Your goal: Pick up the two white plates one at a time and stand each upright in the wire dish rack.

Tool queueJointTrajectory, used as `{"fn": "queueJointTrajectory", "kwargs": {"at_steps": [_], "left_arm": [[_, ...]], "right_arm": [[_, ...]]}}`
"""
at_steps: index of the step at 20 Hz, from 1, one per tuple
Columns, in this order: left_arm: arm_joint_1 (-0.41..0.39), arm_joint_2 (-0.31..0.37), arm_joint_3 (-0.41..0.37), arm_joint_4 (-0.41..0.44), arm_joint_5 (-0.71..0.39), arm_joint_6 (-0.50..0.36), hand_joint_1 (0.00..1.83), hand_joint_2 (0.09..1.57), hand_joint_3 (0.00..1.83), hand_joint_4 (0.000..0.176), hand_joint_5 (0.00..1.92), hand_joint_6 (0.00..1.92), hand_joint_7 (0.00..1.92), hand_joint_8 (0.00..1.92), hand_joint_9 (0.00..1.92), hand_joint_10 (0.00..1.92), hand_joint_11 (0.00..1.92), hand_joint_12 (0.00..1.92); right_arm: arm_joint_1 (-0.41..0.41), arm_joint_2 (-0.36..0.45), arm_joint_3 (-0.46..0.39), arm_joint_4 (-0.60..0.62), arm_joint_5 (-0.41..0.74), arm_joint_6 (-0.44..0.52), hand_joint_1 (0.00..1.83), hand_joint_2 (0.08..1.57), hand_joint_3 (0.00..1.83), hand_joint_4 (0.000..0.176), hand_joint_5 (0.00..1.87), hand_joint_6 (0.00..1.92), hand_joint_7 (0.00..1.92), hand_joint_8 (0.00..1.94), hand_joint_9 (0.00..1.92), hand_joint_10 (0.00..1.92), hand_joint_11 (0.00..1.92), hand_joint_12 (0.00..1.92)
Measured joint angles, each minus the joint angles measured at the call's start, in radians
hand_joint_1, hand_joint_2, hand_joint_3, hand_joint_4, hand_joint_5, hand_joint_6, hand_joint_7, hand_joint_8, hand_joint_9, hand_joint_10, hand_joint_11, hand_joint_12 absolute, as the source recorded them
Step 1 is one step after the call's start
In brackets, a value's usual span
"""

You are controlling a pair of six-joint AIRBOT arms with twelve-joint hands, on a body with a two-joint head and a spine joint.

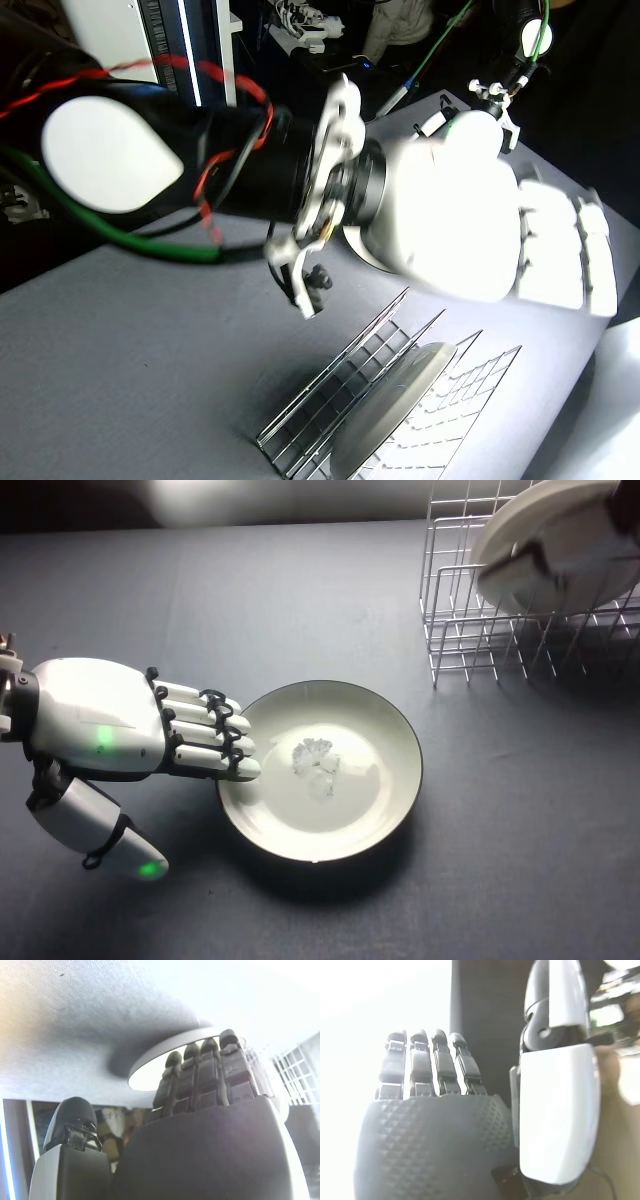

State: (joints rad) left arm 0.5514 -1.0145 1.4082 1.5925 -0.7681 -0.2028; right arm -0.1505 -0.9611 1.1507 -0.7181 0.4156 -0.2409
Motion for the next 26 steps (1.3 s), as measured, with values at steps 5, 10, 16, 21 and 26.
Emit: {"fn": "queueJointTrajectory", "kwargs": {"at_steps": [5, 10, 16, 21, 26], "left_arm": [[0.026, 0.0, 0.0, -0.018, 0.0, 0.0, 0.0, 1.17, 0.0, 0.0, 0.0, 0.0, 0.0, 0.0, 0.0, 0.0, 0.0, 0.0], [0.079, -0.003, 0.004, -0.04, 0.004, -0.023, 0.0, 1.18, 0.0, 0.0, 0.0, 0.0, 0.0, 0.0, 0.0, 0.0, 0.0, 0.0], [0.105, -0.008, 0.006, -0.057, -0.02, -0.037, 0.0, 1.17, 0.0, 0.0, 0.0, 0.0, 0.0, 0.0, 0.0, 0.0, 0.0, 0.0], [0.112, -0.012, 0.015, -0.063, -0.03, -0.038, 0.0, 1.18, 0.0, 0.0, 0.0, 0.0, 0.0, 0.0, 0.0, 0.0, 0.0, 0.0], [0.112, -0.014, 0.017, -0.063, -0.032, -0.04, 0.0, 1.18, 0.0, 0.0, 0.0, 0.0, 0.0, 0.0, 0.0, 0.0, 0.0, 0.0]], "right_arm": [[-0.06, 0.007, -0.073, -0.268, 0.108, -0.001, 1.26, 0.86, 0.0, 0.0, 0.0, 0.0, 0.0, 0.0, 0.0, 0.0, 0.06, 0.03], [-0.092, 0.012, -0.114, -0.334, 0.118, -0.002, 1.4, 0.93, 0.02, 0.0, 0.0, 0.0, 0.0, 0.0, 0.0, 0.0, 0.01, 0.03], [-0.124, 0.013, -0.154, -0.362, 0.105, -0.003, 1.39, 0.96, 0.01, 0.0, 0.0, 0.0, 0.0, 0.0, 0.0, 0.0, 0.0, 0.01], [-0.179, 0.019, -0.161, -0.362, 0.071, -0.003, 1.4, 0.96, 0.01, 0.0, 0.0, 0.0, 0.0, 0.0, 0.0, 0.0, 0.02, 0.01], [-0.248, 0.008, -0.164, -0.36, 0.04, -0.003, 1.4, 0.97, 0.01, 0.0, 0.0, 0.0, 0.0, 0.0, 0.0, 0.0, 0.03, 0.03]]}}
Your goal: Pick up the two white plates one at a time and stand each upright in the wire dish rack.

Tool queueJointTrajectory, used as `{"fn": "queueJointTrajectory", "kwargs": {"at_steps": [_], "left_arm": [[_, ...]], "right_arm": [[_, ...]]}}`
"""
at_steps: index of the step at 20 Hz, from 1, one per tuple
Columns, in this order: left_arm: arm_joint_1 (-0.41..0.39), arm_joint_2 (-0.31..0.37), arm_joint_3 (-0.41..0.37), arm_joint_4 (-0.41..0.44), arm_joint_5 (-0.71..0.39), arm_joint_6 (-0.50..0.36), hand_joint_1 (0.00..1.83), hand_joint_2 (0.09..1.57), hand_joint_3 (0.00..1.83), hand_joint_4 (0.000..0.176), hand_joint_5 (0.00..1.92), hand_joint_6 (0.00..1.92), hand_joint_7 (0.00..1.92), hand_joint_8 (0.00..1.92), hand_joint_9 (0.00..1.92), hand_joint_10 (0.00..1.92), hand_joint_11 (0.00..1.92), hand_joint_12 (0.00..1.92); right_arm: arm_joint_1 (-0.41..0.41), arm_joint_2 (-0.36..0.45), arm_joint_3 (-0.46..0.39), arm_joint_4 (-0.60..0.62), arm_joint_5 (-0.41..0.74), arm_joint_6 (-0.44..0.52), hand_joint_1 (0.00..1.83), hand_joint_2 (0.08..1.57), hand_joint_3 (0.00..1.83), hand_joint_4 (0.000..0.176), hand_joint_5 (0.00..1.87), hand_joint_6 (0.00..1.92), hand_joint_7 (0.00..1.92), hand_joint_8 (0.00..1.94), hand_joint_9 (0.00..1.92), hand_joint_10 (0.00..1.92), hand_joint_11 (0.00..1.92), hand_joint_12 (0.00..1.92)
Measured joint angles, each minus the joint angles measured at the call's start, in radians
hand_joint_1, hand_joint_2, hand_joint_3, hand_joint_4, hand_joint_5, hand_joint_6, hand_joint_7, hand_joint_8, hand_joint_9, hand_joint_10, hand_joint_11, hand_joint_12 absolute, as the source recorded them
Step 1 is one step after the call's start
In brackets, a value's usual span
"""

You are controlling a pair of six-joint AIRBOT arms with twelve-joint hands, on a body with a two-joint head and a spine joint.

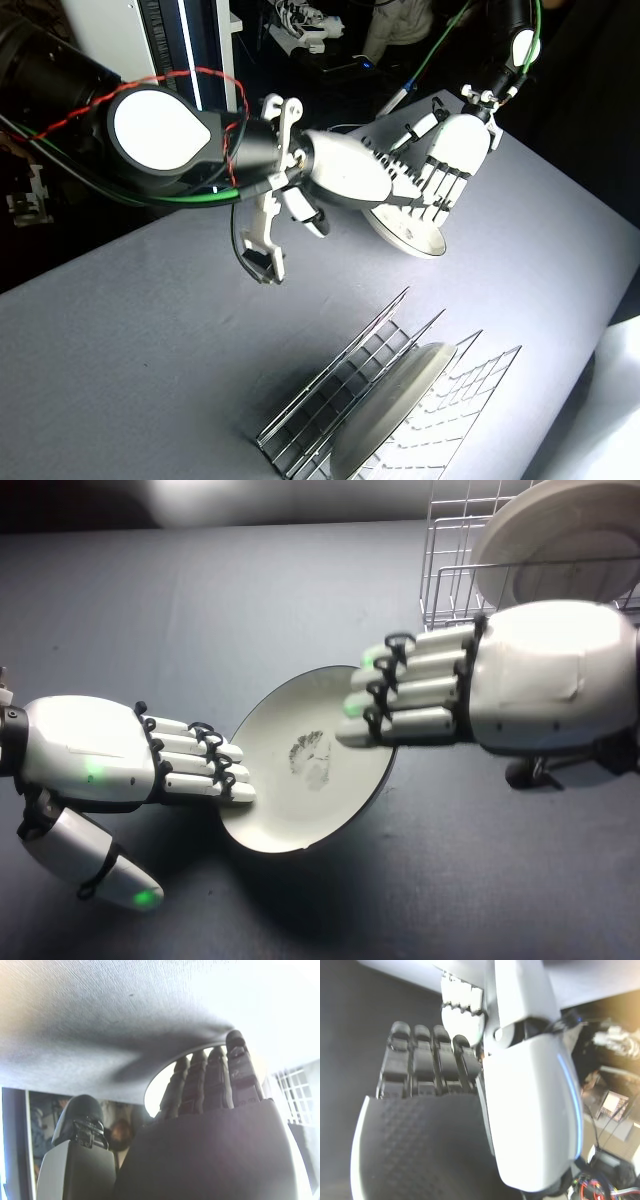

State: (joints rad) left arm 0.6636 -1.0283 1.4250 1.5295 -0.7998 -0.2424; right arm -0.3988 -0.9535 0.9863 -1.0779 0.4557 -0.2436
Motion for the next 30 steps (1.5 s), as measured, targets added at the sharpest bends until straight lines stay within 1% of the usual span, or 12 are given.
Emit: {"fn": "queueJointTrajectory", "kwargs": {"at_steps": [5, 6, 8, 12, 16, 19, 21, 23, 24, 25, 28, 30], "left_arm": [[0.0, -0.003, 0.002, 0.0, -0.001, -0.002, 0.0, 1.17, 0.0, 0.0, 0.0, 0.0, 0.0, 0.0, 0.0, 0.0, 0.0, 0.0], [0.0, -0.003, 0.002, 0.0, -0.001, -0.002, 0.0, 1.17, 0.0, 0.0, 0.0, 0.0, 0.0, 0.0, 0.0, 0.0, 0.0, 0.0], [0.0, -0.003, 0.002, 0.0, -0.001, -0.002, 0.0, 1.16, 0.0, 0.0, 0.0, 0.0, 0.0, 0.0, 0.0, 0.0, 0.0, 0.0], [0.0, -0.004, 0.002, 0.0, -0.002, -0.002, 0.0, 1.16, 0.0, 0.0, 0.0, 0.0, 0.0, 0.0, 0.0, 0.0, 0.0, 0.0], [0.002, -0.004, 0.002, -0.001, -0.002, -0.002, 0.0, 1.15, 0.0, 0.0, 0.0, 0.0, 0.0, 0.0, 0.0, 0.0, 0.0, 0.0], [0.002, -0.005, 0.006, 0.0, -0.004, -0.002, 0.0, 1.15, 0.0, 0.0, 0.0, 0.0, 0.0, 0.0, 0.0, 0.0, 0.0, 0.0], [0.002, -0.005, 0.006, 0.0, -0.005, -0.002, 0.0, 1.15, 0.0, 0.0, 0.0, 0.0, 0.0, 0.0, 0.0, 0.0, 0.0, 0.0], [0.002, -0.006, 0.006, 0.0, -0.005, -0.002, 0.0, 1.16, 0.0, 0.0, 0.0, 0.0, 0.0, 0.0, 0.0, 0.0, 0.0, 0.0], [0.002, -0.009, 0.009, -0.001, -0.006, -0.002, 0.0, 1.16, 0.0, 0.0, 0.0, 0.0, 0.0, 0.0, 0.0, 0.0, 0.0, 0.0], [0.002, -0.009, 0.008, -0.001, -0.006, -0.002, 0.0, 1.16, 0.0, 0.0, 0.0, 0.0, 0.0, 0.0, 0.0, 0.0, 0.0, 0.0], [0.002, -0.009, 0.009, -0.001, -0.006, -0.002, 0.0, 1.16, 0.0, 0.0, 0.0, 0.0, 0.0, 0.0, 0.0, 0.0, 0.0, 0.0], [0.002, -0.009, 0.009, -0.001, -0.006, -0.002, 0.0, 1.16, 0.0, 0.0, 0.0, 0.0, 0.0, 0.0, 0.0, 0.0, 0.0, 0.0]], "right_arm": [[-0.017, -0.055, 0.017, 0.005, -0.028, 0.0, 1.4, 0.95, 0.0, 0.0, 0.0, 0.0, 0.0, 0.0, 0.0, 0.0, 0.05, 0.06], [-0.018, -0.079, 0.031, 0.004, -0.031, -0.001, 1.4, 0.96, 0.0, 0.0, 0.0, 0.0, 0.0, 0.0, 0.0, 0.0, 0.01, 0.17], [-0.018, -0.121, 0.061, 0.008, -0.036, -0.002, 1.39, 0.97, 0.0, 0.0, 0.0, 0.0, 0.0, 0.0, 0.0, 0.0, 0.0, 0.26], [-0.033, -0.2, 0.122, 0.008, -0.062, -0.008, 1.41, 0.98, 0.0, 0.0, 0.0, 0.0, 0.0, 0.0, 0.0, 0.0, 0.0, 0.26], [-0.037, -0.275, 0.175, 0.011, -0.06, -0.013, 1.43, 0.98, 0.0, 0.0, 0.0, 0.0, 0.0, 0.0, 0.0, 0.0, 0.0, 0.19], [-0.037, -0.322, 0.211, 0.011, -0.061, -0.016, 1.42, 0.97, 0.0, 0.0, 0.0, 0.0, 0.0, 0.0, 0.0, 0.0, 0.0, 0.29], [-0.037, -0.349, 0.234, 0.011, -0.064, -0.017, 1.42, 1.0, 0.01, 0.0, 0.0, 0.0, 0.0, 0.0, 0.0, 0.0, 0.0, 0.27], [-0.037, -0.377, 0.258, 0.011, -0.063, -0.016, 1.45, 1.02, 0.01, 0.0, 0.0, 0.0, 0.0, 0.0, 0.0, 0.0, 0.0, 0.4], [-0.037, -0.386, 0.267, 0.011, -0.059, -0.017, 1.45, 1.04, 0.01, 0.0, 0.0, 0.0, 0.0, 0.0, 0.0, 0.0, 0.0, 0.38], [-0.037, -0.395, 0.277, 0.011, -0.059, -0.017, 1.43, 1.03, 0.0, 0.0, 0.0, 0.0, 0.0, 0.0, 0.0, 0.0, 0.0, 0.45], [-0.037, -0.412, 0.295, 0.012, -0.06, -0.017, 1.45, 1.08, 0.01, 0.0, 0.04, 0.01, 0.03, 0.01, 0.13, 0.03, 0.0, 0.79], [-0.037, -0.423, 0.305, 0.011, -0.058, -0.017, 1.48, 1.17, 0.01, 0.0, 0.18, 0.01, 0.18, 0.01, 0.27, 0.03, 0.0, 0.99]]}}
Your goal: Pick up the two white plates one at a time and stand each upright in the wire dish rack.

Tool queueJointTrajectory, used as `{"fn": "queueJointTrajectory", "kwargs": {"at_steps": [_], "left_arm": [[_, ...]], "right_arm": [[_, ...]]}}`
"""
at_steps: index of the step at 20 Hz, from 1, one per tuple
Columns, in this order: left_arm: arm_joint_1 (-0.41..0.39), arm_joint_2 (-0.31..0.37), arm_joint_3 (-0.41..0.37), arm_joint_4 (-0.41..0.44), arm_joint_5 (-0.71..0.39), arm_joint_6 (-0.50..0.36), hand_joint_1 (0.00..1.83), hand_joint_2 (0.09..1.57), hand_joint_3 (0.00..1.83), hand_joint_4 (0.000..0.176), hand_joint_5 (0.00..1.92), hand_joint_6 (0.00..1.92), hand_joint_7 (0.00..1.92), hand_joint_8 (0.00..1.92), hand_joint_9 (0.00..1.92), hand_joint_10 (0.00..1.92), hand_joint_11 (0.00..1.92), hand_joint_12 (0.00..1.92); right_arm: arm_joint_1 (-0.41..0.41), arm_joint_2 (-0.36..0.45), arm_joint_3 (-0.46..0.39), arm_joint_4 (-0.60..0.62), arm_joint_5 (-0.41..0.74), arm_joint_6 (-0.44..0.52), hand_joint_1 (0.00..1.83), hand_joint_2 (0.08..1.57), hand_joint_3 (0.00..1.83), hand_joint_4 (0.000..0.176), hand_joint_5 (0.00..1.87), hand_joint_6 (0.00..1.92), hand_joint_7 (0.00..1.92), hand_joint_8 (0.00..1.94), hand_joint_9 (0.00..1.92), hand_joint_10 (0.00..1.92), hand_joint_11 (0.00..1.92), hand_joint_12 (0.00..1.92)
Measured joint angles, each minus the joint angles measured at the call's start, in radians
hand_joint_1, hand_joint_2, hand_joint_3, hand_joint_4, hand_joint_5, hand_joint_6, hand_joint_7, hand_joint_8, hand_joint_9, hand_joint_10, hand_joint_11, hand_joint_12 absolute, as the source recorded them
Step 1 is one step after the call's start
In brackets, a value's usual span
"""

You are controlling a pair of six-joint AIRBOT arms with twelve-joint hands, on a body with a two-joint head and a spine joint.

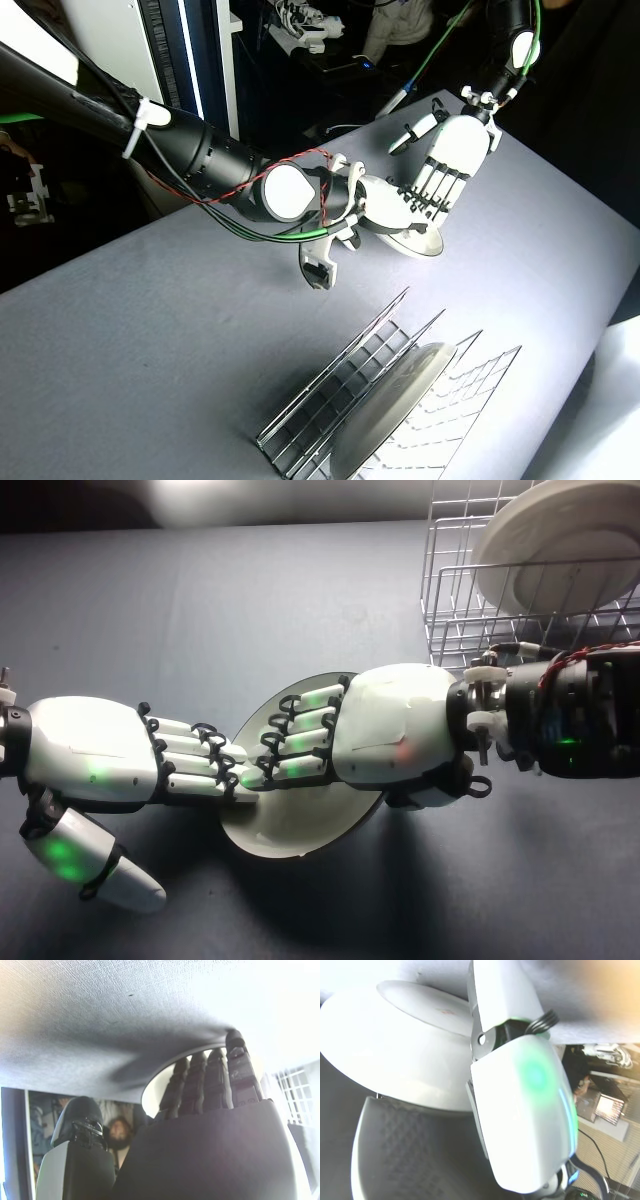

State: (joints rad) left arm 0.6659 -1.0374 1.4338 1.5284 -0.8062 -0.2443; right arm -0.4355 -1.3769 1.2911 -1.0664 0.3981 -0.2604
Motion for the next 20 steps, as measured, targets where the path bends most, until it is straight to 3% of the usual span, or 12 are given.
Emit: {"fn": "queueJointTrajectory", "kwargs": {"at_steps": [2, 4, 5, 6, 7, 10, 17, 20], "left_arm": [[0.0, -0.001, 0.003, 0.0, -0.002, 0.0, 0.0, 1.16, 0.0, 0.0, 0.0, 0.0, 0.0, 0.0, 0.0, 0.0, 0.0, 0.0], [0.0, -0.001, 0.003, 0.0, -0.003, 0.0, 0.0, 1.16, 0.0, 0.0, 0.0, 0.0, 0.0, 0.0, 0.0, 0.0, 0.0, 0.0], [0.0, -0.001, 0.003, 0.0, -0.002, 0.0, 0.0, 1.15, 0.0, 0.0, 0.0, 0.0, 0.0, 0.0, 0.0, 0.0, 0.0, 0.0], [0.0, -0.002, 0.004, 0.002, -0.002, 0.0, 0.0, 1.15, 0.0, 0.0, 0.0, 0.0, 0.0, 0.0, 0.0, 0.0, 0.0, 0.0], [0.0, -0.002, 0.005, 0.003, -0.003, 0.0, 0.0, 1.16, 0.0, 0.0, 0.0, 0.0, 0.0, 0.0, 0.0, 0.0, 0.0, 0.0], [0.0, -0.002, 0.005, 0.005, -0.01, -0.007, 0.0, 1.15, 0.0, 0.0, 0.0, 0.0, 0.0, 0.0, 0.0, 0.0, 0.0, 0.0], [-0.037, -0.002, 0.006, 0.035, -0.014, -0.008, 0.0, 1.16, 0.0, 0.0, 0.0, 0.0, 0.0, 0.0, 0.0, 0.0, 0.0, 0.0], [-0.093, 0.016, 0.001, 0.069, -0.027, -0.008, 0.0, 1.16, 0.0, 0.0, 0.0, 0.0, 0.0, 0.0, 0.0, 0.0, 0.0, 0.0]], "right_arm": [[0.0, -0.008, 0.008, 0.0, 0.001, 0.0, 1.39, 1.16, 0.0, 0.0, 0.4, 0.03, 0.42, 0.02, 0.47, 0.04, 0.11, 1.11], [0.005, -0.009, 0.008, 0.008, 0.006, -0.004, 1.32, 1.15, 0.0, 0.0, 0.67, 0.05, 0.71, 0.04, 0.71, 0.06, 0.38, 1.02], [0.008, -0.009, 0.008, 0.013, 0.014, -0.005, 1.24, 1.13, 0.0, 0.0, 0.83, 0.94, 0.97, 0.69, 0.97, 0.08, 0.65, 0.93], [0.012, -0.009, 0.008, 0.018, 0.027, -0.005, 1.35, 1.1, 0.0, 0.0, 0.91, 1.01, 1.07, 0.76, 0.98, 0.83, 0.84, 0.92], [0.013, -0.008, 0.009, 0.017, 0.031, -0.007, 1.38, 1.08, 0.0, 0.0, 0.95, 0.98, 1.11, 0.76, 1.02, 0.94, 0.93, 0.91], [0.022, -0.011, 0.006, 0.027, 0.085, -0.006, 1.39, 1.06, 0.0, 0.0, 0.97, 0.94, 1.15, 0.7, 1.06, 0.92, 1.03, 0.85], [0.021, 0.003, -0.002, 0.026, 0.093, -0.006, 1.39, 1.07, 0.0, 0.0, 0.94, 0.99, 1.12, 0.75, 1.03, 0.96, 1.01, 0.83], [0.026, 0.063, -0.042, 0.032, 0.091, -0.006, 1.39, 1.06, 0.0, 0.0, 0.96, 0.96, 1.14, 0.7, 1.07, 0.91, 1.02, 0.81]]}}
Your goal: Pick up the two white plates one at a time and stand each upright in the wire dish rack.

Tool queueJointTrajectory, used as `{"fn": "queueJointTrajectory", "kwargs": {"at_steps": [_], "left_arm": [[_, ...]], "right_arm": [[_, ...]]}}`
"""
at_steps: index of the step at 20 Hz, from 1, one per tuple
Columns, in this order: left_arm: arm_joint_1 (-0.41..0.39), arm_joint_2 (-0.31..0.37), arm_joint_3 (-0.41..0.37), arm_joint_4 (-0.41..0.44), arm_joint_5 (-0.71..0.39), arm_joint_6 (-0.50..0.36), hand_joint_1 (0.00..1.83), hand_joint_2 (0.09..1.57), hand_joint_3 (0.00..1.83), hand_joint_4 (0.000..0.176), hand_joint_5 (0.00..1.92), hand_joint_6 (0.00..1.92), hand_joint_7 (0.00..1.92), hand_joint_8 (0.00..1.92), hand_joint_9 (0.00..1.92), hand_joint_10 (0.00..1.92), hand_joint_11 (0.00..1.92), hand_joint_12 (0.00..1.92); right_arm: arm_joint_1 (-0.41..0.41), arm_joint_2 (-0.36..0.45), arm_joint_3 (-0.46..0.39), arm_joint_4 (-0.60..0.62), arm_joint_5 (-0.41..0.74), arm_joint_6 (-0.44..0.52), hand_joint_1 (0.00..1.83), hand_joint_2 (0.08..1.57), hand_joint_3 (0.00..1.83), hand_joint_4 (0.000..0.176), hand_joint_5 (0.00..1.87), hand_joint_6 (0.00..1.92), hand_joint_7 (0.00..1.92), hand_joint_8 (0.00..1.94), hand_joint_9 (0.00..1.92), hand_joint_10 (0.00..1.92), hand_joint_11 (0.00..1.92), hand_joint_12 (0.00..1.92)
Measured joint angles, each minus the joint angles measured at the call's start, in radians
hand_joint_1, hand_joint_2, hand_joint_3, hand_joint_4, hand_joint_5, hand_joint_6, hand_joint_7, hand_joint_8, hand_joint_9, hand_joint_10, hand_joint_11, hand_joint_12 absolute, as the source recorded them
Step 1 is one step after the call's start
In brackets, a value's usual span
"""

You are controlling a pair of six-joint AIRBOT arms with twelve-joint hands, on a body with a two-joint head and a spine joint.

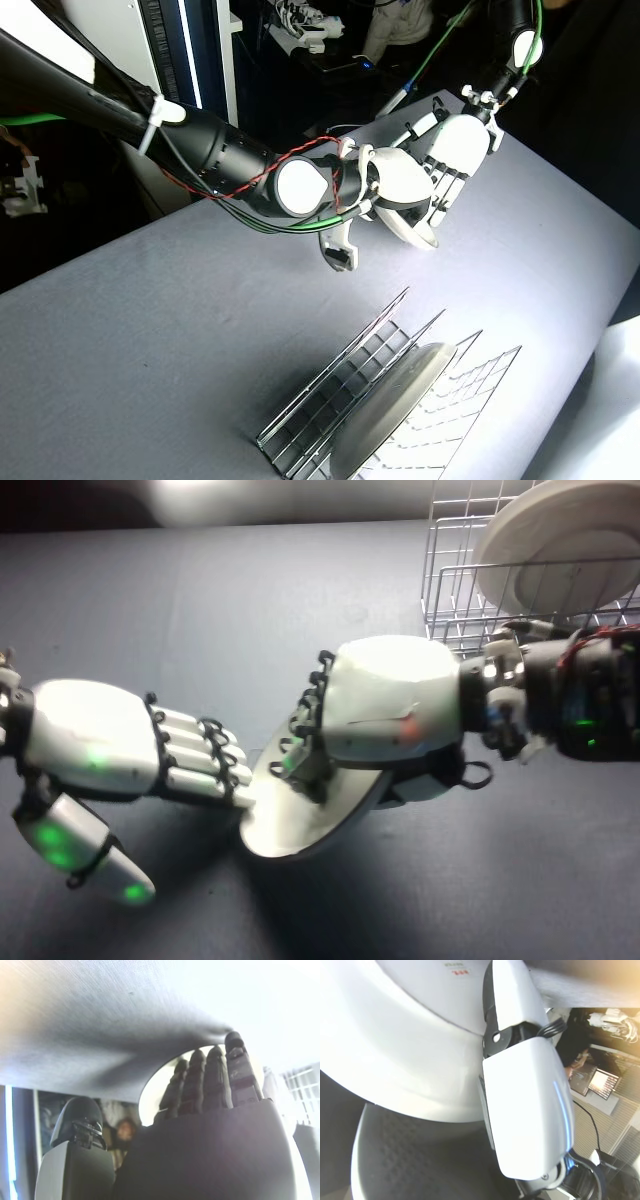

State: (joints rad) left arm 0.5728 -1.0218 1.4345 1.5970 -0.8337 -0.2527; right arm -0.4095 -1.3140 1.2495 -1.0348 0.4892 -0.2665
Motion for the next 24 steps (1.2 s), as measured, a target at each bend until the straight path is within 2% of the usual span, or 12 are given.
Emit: {"fn": "queueJointTrajectory", "kwargs": {"at_steps": [3, 8, 10, 11, 15, 18, 19, 24], "left_arm": [[-0.059, 0.035, 0.001, 0.001, 0.007, 0.004, 0.0, 1.16, 0.0, 0.0, 0.0, 0.0, 0.0, 0.0, 0.0, 0.0, 0.0, 0.0], [-0.122, 0.072, -0.006, 0.016, -0.013, 0.004, 0.0, 1.16, 0.0, 0.0, 0.0, 0.0, 0.0, 0.0, 0.0, 0.0, 0.0, 0.0], [-0.151, 0.09, -0.006, 0.003, -0.012, 0.006, 0.0, 1.16, 0.0, 0.0, 0.0, 0.0, 0.0, 0.0, 0.0, 0.0, 0.0, 0.0], [-0.162, 0.099, -0.006, 0.003, -0.013, 0.01, 0.0, 1.17, 0.0, 0.0, 0.0, 0.0, 0.0, 0.0, 0.0, 0.0, 0.0, 0.0], [-0.168, 0.106, 0.012, 0.019, -0.018, 0.019, 0.0, 1.17, 0.0, 0.0, 0.0, 0.0, 0.0, 0.0, 0.0, 0.0, 0.0, 0.0], [-0.181, 0.11, 0.016, 0.025, -0.024, 0.016, 0.0, 1.17, 0.0, 0.0, 0.0, 0.0, 0.0, 0.0, 0.0, 0.0, 0.0, 0.0], [-0.185, 0.113, 0.016, 0.023, -0.029, 0.016, 0.0, 1.18, 0.01, 0.0, 0.0, 0.0, 0.0, 0.0, 0.0, 0.0, 0.0, 0.0], [-0.192, 0.115, 0.016, 0.037, -0.032, 0.016, 0.0, 1.18, 0.01, 0.0, 0.0, 0.0, 0.0, 0.0, 0.0, 0.0, 0.0, 0.0]], "right_arm": [[0.023, 0.069, -0.062, 0.037, -0.016, 0.0, 1.39, 1.06, 0.0, 0.0, 0.97, 0.94, 1.13, 0.71, 1.07, 0.91, 1.03, 0.82], [0.065, 0.142, -0.143, 0.082, -0.06, 0.002, 1.39, 1.08, 0.0, 0.0, 0.94, 1.0, 1.09, 0.79, 1.04, 0.96, 0.98, 0.88], [0.094, 0.169, -0.167, 0.147, -0.076, 0.0, 1.39, 1.08, 0.0, 0.0, 0.94, 1.0, 1.09, 0.79, 1.03, 0.96, 0.98, 0.87], [0.119, 0.19, -0.187, 0.218, -0.079, 0.003, 1.38, 1.08, 0.0, 0.0, 0.93, 1.01, 1.06, 0.84, 1.01, 1.0, 0.96, 0.9], [0.169, 0.234, -0.228, 0.39, -0.083, 0.006, 1.39, 1.08, 0.0, 0.0, 0.94, 1.0, 1.07, 0.82, 1.01, 1.01, 0.96, 0.92], [0.186, 0.267, -0.254, 0.506, -0.106, 0.006, 1.38, 1.09, 0.0, 0.0, 0.89, 1.06, 1.04, 0.89, 1.0, 1.0, 0.95, 0.92], [0.194, 0.276, -0.257, 0.533, -0.113, 0.005, 1.39, 1.08, 0.0, 0.0, 0.93, 1.01, 1.06, 0.84, 1.02, 0.98, 0.96, 0.92], [0.252, 0.303, -0.259, 0.702, -0.143, 0.003, 1.39, 1.08, 0.0, 0.0, 0.94, 0.99, 1.07, 0.84, 1.02, 0.98, 0.97, 0.89]]}}
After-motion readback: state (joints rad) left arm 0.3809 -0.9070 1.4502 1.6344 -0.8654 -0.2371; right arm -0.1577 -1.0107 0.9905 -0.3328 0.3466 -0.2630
